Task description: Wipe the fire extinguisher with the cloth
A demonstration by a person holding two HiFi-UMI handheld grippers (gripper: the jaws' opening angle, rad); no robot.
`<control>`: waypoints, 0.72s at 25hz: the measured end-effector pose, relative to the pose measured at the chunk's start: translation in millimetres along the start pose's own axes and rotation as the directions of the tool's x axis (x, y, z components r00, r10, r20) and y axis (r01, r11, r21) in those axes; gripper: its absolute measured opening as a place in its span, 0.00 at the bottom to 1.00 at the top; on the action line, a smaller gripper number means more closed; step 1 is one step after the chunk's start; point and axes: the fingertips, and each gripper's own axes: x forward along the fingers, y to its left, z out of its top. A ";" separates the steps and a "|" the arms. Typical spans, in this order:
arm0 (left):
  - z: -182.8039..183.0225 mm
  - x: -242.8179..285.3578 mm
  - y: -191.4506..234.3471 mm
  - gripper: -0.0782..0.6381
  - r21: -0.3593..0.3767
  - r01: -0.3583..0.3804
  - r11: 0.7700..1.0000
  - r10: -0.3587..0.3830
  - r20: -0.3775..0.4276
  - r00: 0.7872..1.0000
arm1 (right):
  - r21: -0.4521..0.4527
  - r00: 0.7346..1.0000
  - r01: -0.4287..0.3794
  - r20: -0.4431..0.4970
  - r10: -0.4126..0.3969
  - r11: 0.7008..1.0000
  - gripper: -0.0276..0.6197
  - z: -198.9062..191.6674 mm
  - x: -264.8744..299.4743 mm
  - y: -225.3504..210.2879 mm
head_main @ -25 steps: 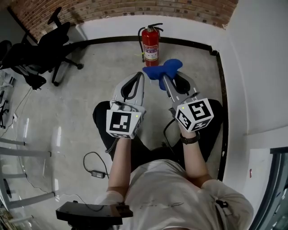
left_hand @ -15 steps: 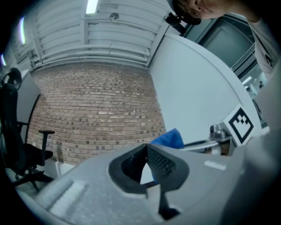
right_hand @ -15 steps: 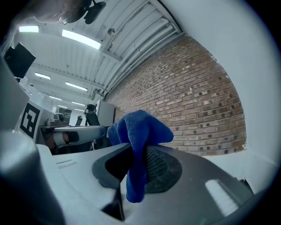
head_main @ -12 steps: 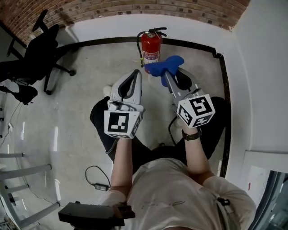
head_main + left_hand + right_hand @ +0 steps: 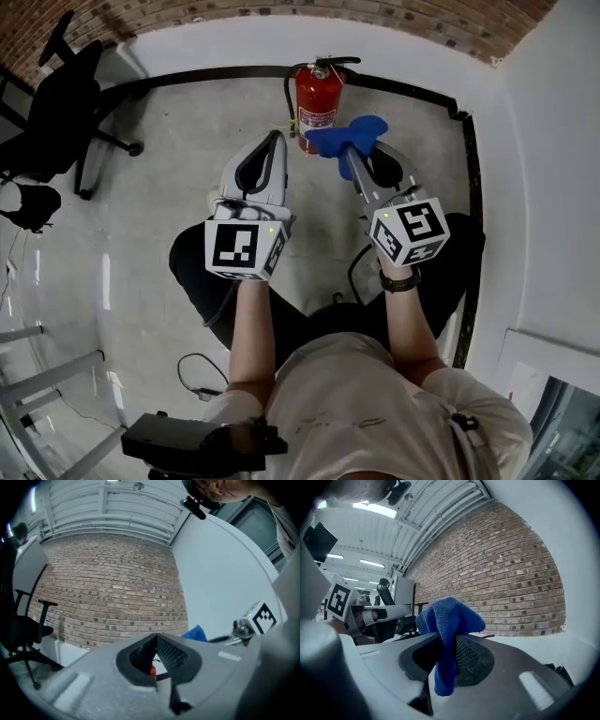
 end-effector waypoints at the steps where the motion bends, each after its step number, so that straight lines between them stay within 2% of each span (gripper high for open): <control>1: -2.4 5.0 3.9 0.11 -0.003 -0.003 1.000 0.003 -0.004 1.000 | 0.003 1.000 0.001 -0.002 -0.001 1.000 0.15 0.5 8.0 -3.8; 4: -2.3 13.7 10.2 0.11 0.015 -0.003 1.000 0.003 -0.010 1.000 | 0.000 1.000 0.002 0.021 -0.002 1.000 0.15 11.1 21.8 -10.7; 10: 27.4 25.9 18.4 0.11 0.084 0.011 0.996 -0.014 0.034 0.999 | -0.028 0.995 0.014 0.096 -0.011 1.000 0.15 41.6 35.4 -18.2; 13: 41.1 42.2 27.3 0.11 0.110 0.027 0.994 -0.033 0.059 0.998 | -0.046 0.992 0.045 0.117 -0.039 0.998 0.15 52.3 55.1 -27.0; 16: 37.8 59.8 28.6 0.11 0.123 0.065 0.990 -0.071 0.050 0.996 | -0.054 0.992 0.115 0.053 -0.113 0.992 0.15 34.7 80.4 -46.1; 18: 24.8 63.0 33.2 0.11 0.158 0.055 0.986 -0.061 0.034 0.998 | -0.078 0.987 0.155 -0.024 -0.157 0.985 0.15 8.6 98.3 -58.7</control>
